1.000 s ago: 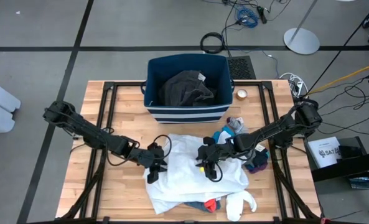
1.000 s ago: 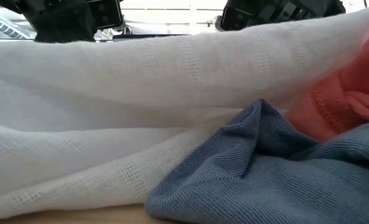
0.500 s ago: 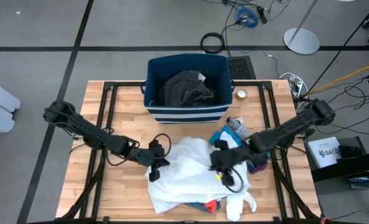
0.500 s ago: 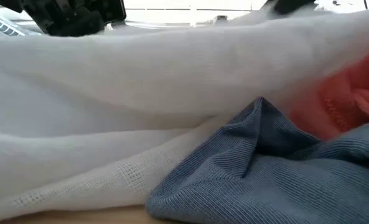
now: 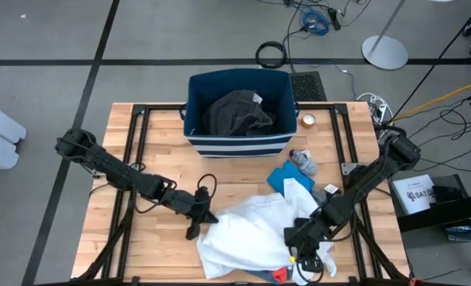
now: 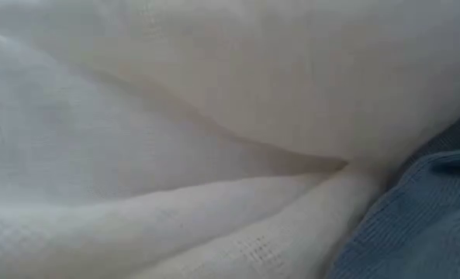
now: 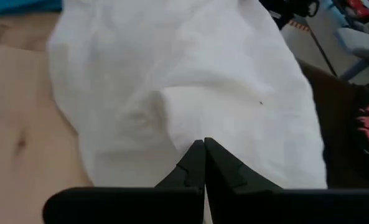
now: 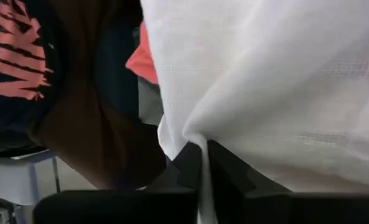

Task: Sort clothes
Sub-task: Put the white polo shirt into the blue laundry organizer

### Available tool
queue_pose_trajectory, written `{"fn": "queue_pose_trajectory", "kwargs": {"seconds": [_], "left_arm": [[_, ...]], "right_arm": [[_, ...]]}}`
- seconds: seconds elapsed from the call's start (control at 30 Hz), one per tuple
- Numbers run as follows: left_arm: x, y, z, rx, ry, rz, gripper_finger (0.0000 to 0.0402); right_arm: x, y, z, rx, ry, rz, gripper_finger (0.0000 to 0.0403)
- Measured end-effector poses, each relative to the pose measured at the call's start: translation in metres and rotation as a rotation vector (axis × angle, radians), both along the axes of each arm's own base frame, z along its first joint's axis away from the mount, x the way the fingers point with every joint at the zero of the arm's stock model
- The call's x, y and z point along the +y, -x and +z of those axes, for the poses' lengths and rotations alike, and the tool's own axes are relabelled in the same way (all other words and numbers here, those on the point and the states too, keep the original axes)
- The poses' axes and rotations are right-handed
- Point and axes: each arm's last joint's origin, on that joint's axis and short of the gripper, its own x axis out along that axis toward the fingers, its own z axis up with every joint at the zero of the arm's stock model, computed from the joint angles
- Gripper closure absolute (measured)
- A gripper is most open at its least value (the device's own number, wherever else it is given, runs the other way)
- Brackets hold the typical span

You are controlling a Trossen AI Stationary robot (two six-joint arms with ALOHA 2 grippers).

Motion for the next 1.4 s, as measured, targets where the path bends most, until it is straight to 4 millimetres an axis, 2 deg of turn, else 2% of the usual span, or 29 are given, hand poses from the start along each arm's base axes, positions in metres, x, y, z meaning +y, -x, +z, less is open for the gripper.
{"fn": "queue_pose_trajectory", "kwargs": {"seconds": [0.2,0.33,0.47,0.63,0.8,0.97,1.13,1.4], "left_arm": [[-0.006,0.002,0.001,-0.017,0.000,-0.001,0.0398],[-0.001,-0.006,0.012,-0.145,-0.054,0.036,0.0372],[0.009,-0.015,0.023,-0.183,-0.073,0.124,0.0329],[0.037,-0.029,0.032,-0.125,0.122,0.285,0.0280],[0.062,-0.042,0.019,0.033,0.391,0.263,0.0260],[0.074,-0.049,0.001,0.136,0.440,0.279,0.0258],[0.062,-0.062,-0.019,0.144,0.475,0.236,0.0257],[0.035,-0.079,-0.059,0.290,0.472,0.151,0.0257]], "right_arm": [[-0.003,0.002,-0.001,-0.012,0.046,0.047,0.0318],[-0.007,0.007,-0.008,0.000,0.176,0.024,0.0276],[-0.006,0.010,-0.013,0.024,0.217,0.025,0.0242],[-0.005,0.010,-0.015,0.047,0.207,0.023,0.0212],[-0.005,0.010,-0.015,0.048,0.208,0.022,0.0202],[-0.005,0.009,-0.015,0.045,0.211,0.021,0.0202],[-0.005,0.009,-0.016,0.031,0.230,0.015,0.0202],[-0.006,0.009,-0.016,0.027,0.238,0.029,0.0202]]}}
